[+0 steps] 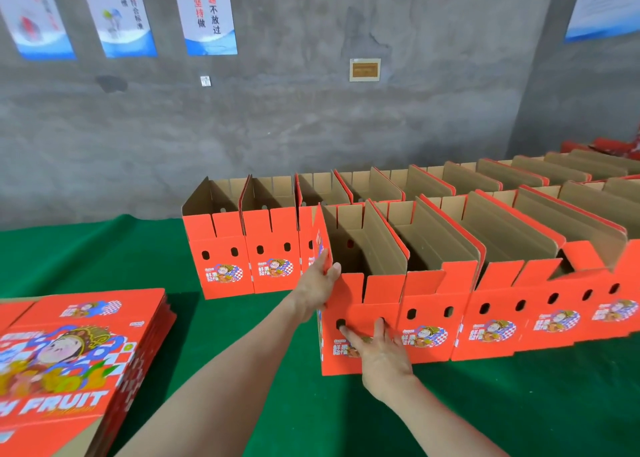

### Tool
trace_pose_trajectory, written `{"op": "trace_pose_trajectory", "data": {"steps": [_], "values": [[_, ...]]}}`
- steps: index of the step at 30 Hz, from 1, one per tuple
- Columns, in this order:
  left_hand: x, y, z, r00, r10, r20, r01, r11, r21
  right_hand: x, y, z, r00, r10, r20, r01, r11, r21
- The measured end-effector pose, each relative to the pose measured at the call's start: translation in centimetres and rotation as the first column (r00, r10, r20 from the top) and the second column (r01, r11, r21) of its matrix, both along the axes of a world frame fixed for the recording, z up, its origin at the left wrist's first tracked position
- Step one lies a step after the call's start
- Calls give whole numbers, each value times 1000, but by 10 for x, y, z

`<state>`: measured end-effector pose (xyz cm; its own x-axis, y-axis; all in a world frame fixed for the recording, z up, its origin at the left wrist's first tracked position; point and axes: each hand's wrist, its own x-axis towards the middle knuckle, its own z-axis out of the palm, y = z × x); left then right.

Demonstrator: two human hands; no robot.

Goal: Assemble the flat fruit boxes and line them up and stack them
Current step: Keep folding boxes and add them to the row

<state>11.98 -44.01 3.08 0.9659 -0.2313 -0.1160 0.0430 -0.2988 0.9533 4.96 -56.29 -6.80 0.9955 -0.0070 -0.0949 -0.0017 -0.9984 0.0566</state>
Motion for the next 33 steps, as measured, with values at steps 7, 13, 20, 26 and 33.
{"op": "trace_pose_trajectory", "data": {"steps": [7,13,20,26,33], "values": [[-9,40,-4,982,-96,-165,62,978,-200,-5,40,58,758,132,639,-240,967,86],[-39,107,-41,999,44,-6,-43,996,77,38,52,78,937,48,347,-71,996,56],[-81,316,-93,873,430,232,-462,572,678,40,59,74,937,-42,348,32,999,36],[-118,440,-122,891,433,132,-300,346,889,26,96,78,752,49,658,-176,976,128],[-140,408,-137,931,275,239,-323,320,891,-8,221,18,883,316,348,-422,858,292]]}}
